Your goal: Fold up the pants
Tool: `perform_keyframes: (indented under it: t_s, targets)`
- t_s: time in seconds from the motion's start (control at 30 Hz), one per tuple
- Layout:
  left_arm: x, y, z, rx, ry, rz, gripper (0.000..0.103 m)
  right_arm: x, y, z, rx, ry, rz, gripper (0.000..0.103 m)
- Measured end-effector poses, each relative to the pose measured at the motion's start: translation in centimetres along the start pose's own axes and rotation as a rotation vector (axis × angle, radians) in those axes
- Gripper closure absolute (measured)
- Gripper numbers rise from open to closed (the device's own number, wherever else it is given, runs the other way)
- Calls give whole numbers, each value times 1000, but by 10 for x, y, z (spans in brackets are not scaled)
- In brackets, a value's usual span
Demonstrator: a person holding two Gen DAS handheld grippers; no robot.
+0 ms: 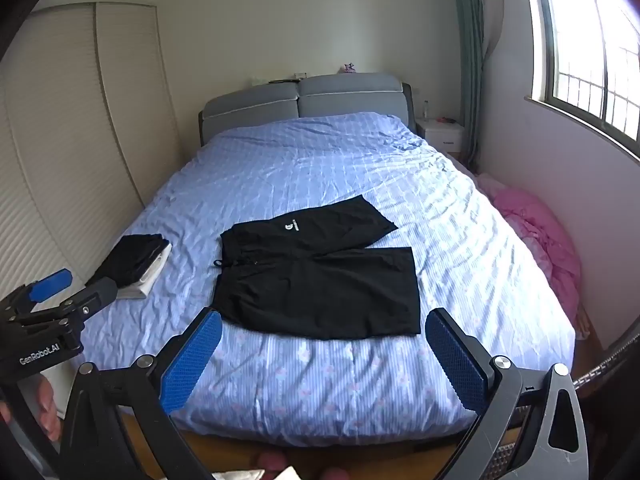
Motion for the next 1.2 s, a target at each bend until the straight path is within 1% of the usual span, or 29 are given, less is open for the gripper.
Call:
perform_keyframes:
  t_s: [0.07, 0.13, 0.23, 0.47, 0.6, 0.93, 1.2]
  targets:
    - [0, 0, 0, 2, -6, 0, 2, 0, 0, 0, 3, 0, 1, 0]
    - [1, -5, -1, 3, 10, 4, 1, 0, 0, 0, 3, 1, 0, 0]
    - [1, -5, -3, -10, 27, 6, 1, -1, -2, -1, 2, 0, -3, 0]
    - [-2, -10, -2, -33, 36, 10, 1, -5, -8, -3, -2, 1, -4, 0]
    - [-3, -13, 0, -48, 28, 5, 1, -7, -13, -1, -7, -3, -6, 0]
    - [-4, -16, -4, -57, 25, 0, 1, -6, -19, -7, -5, -3, -9, 0]
    - [0, -19, -7, -53, 29, 22, 1, -6, -19, -8, -8, -1, -11, 0]
Point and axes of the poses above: each gripper's, at about its wrist camera, not at the fingertips, and z roughly against the way its jaws point, x to its left, y to its underside, the point moved 7 cm from there along -z, roughly the way its jaws point, and after that the axes turned 3 degrees about -z, right-handed, at the moved point
